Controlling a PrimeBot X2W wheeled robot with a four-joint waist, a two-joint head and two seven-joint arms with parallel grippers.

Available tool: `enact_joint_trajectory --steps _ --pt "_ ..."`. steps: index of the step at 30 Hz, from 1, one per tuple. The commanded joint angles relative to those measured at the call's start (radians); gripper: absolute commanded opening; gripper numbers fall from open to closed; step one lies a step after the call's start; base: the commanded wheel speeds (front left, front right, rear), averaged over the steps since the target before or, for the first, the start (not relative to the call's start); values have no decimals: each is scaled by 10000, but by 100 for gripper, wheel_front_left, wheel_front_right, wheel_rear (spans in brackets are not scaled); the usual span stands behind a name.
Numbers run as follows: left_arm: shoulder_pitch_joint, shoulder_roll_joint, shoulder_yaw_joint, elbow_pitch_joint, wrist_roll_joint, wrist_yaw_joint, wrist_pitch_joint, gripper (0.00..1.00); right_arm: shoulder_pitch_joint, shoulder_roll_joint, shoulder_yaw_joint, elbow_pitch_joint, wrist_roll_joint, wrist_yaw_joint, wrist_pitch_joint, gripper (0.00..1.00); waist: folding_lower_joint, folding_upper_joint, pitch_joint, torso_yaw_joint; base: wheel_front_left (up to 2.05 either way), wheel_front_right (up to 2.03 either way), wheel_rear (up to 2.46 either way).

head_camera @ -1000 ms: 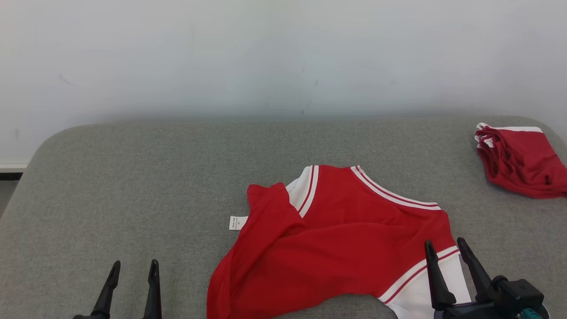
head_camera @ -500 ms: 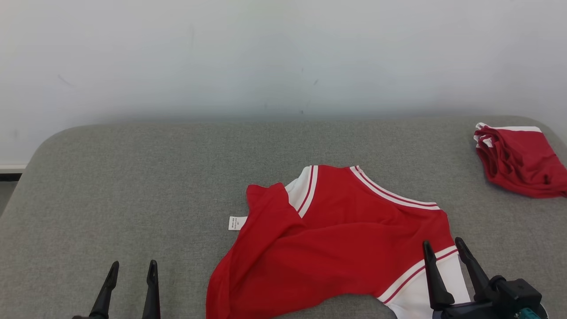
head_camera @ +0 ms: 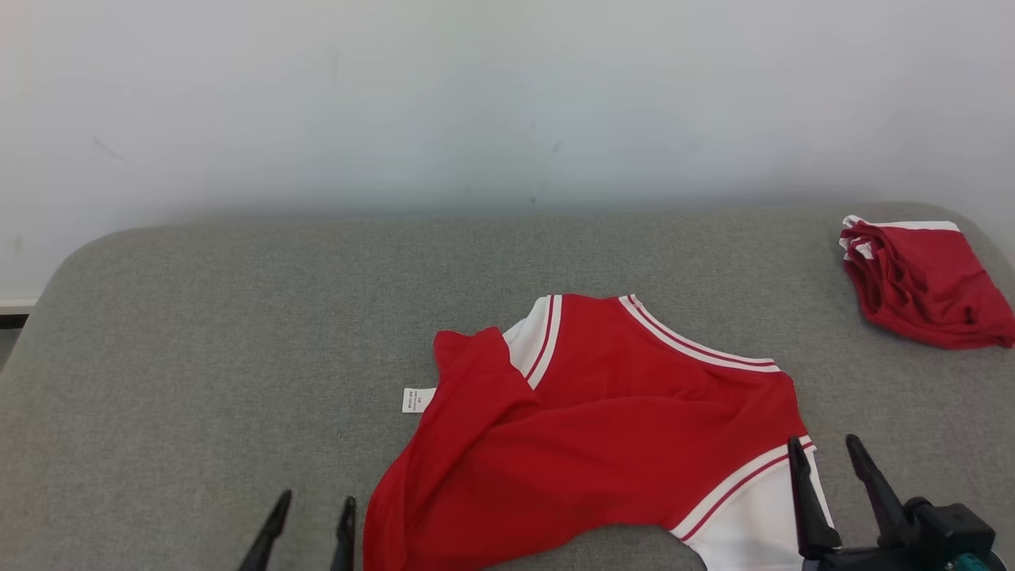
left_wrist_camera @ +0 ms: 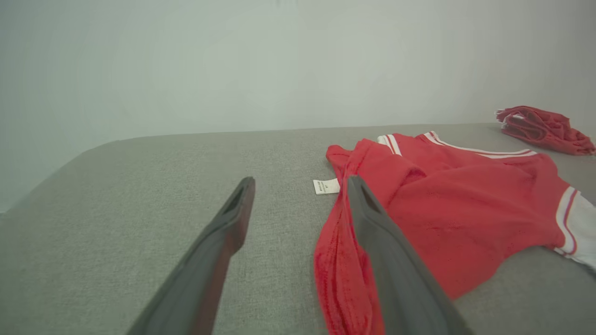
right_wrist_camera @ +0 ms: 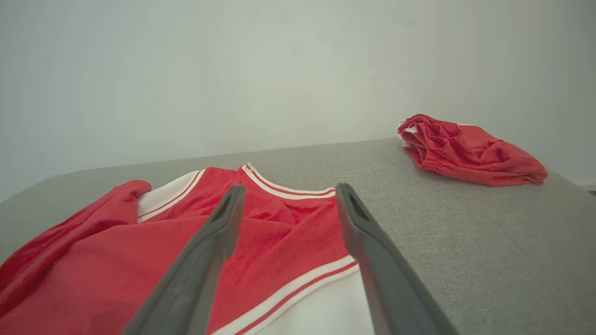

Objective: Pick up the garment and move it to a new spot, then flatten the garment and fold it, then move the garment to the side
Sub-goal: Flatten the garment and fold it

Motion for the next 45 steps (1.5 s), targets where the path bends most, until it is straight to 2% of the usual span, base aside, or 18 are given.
enact_joint_trajectory --steps 1,14,21,34,35,36,37,41,45 --pt "140 110 -297 240 -73 13 -32 100 83 -125 -153 176 2 -28 -7 100 0 0 46 -13 0 0 0" --pt "-123 366 -1812 2805 -679 14 -34 100 159 -213 -640 1877 -297 -28 169 100 0 0 279 -111 0 0 0" --pt "-574 310 -2007 3713 -1024 14 -32 100 -78 -215 -820 2888 -628 -28 207 100 0 0 481 -95 0 0 0" --pt "-1445 -33 -2386 4885 -1644 14 -32 100 -727 -34 -464 4903 -536 -28 677 100 0 0 569 -80 0 0 0" --pt "-1480 -48 -2392 4921 -1687 14 -32 91 -771 22 -392 5040 -468 -28 744 84 0 0 553 -79 0 0 0" --pt "-1501 -62 -2373 4945 -1748 14 -32 33 -805 51 -306 5144 -396 -28 755 0 0 0 530 -75 0 0 0" --pt "-1486 -84 -2373 4985 -1782 14 -32 0 -834 59 -249 5201 -332 -28 696 0 0 0 504 -70 0 0 0" --pt "-1418 -45 -2281 4740 -1785 14 -32 0 -864 -23 -88 5196 -86 -28 465 0 0 0 415 -66 0 0 0" --pt "-1163 67 -2151 4127 -1646 14 -32 0 -832 -48 57 4648 361 -28 248 0 0 0 361 -78 0 0 0"
